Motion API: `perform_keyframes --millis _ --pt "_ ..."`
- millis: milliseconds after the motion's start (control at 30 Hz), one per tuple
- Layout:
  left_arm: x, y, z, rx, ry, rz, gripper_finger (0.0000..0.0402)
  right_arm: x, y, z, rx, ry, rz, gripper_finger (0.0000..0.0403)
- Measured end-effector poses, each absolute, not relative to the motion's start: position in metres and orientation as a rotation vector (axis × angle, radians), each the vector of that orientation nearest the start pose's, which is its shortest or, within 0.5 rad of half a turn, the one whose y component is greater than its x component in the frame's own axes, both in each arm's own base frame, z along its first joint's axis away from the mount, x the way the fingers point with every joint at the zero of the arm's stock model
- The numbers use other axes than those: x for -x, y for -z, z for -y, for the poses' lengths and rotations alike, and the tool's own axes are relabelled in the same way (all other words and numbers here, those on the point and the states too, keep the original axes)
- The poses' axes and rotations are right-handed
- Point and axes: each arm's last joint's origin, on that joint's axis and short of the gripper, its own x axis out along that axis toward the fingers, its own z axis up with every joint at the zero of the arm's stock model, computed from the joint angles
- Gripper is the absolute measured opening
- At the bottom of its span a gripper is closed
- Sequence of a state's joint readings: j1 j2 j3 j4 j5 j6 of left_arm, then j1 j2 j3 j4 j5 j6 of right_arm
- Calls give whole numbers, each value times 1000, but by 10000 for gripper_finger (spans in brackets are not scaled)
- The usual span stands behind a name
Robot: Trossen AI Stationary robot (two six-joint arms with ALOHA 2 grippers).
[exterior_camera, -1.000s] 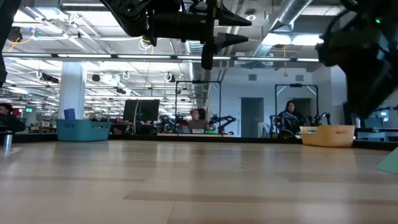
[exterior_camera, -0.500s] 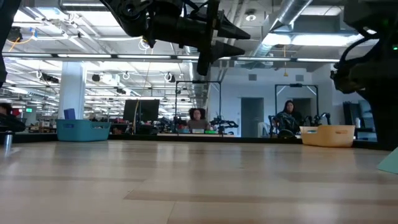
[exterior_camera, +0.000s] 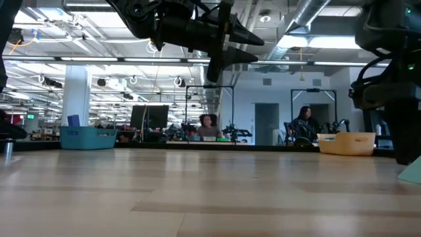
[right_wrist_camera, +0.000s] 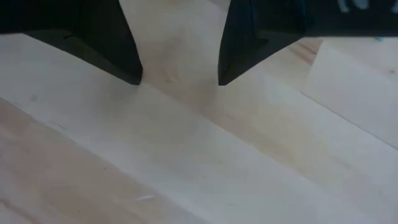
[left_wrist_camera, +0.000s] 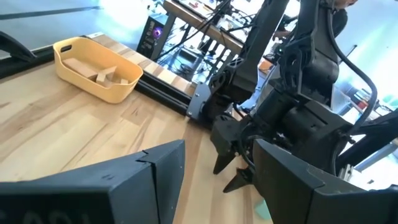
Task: Sort & place blocks by color
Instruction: Put the top light blue block into the orange bin
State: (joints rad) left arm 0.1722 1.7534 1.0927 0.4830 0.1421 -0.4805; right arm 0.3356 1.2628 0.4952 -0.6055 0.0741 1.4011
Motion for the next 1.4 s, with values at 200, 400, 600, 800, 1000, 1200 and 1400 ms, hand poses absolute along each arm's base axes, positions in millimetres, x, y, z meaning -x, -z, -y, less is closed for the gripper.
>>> perform_keyframes --millis 200,400,600,800,1000,1200,1400 --pt "-388 -243 -63 506 -72 -166 174 -166 -131 -52 -888 740 -1233 159" --pt "-388 -243 -63 506 -71 -167 174 -167 -131 -52 -893 733 -1229 34" --pt "-388 -243 -60 505 -63 -173 174 -180 -139 -56 -929 660 -1157 13" --pt "-388 -242 -59 483 -60 -179 174 -197 -154 -61 -956 548 -1055 7" --pt "-388 -242 -59 473 -61 -187 174 -200 -168 -64 -924 554 -1084 9" --pt "-388 -241 -58 468 -61 -191 174 -193 -175 -65 -861 608 -1176 17" --pt "-388 -241 -57 458 -57 -192 174 -186 -174 -69 -839 606 -1262 72"
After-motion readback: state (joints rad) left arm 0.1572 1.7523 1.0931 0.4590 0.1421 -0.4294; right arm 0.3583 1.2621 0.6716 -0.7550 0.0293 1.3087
